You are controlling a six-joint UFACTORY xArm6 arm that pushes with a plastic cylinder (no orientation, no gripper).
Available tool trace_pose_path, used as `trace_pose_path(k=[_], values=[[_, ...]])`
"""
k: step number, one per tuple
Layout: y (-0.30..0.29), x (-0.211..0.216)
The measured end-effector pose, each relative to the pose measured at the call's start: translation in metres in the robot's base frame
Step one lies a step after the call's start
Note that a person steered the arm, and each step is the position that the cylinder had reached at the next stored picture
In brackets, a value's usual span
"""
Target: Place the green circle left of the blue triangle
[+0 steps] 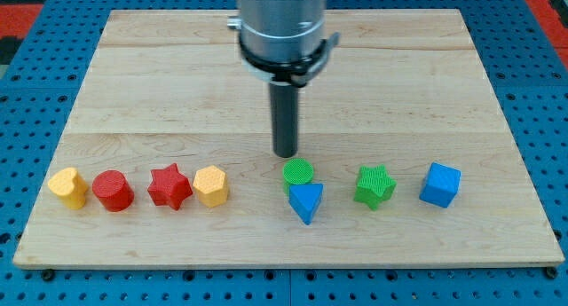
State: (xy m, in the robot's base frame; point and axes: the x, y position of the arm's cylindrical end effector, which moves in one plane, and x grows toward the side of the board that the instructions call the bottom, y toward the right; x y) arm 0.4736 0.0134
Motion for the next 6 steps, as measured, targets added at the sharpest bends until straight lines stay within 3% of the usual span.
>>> trace_pose_path(k=[1,3,6], values=[[0.022,0.011],[0.012,0.052],[-0.009,0.053]])
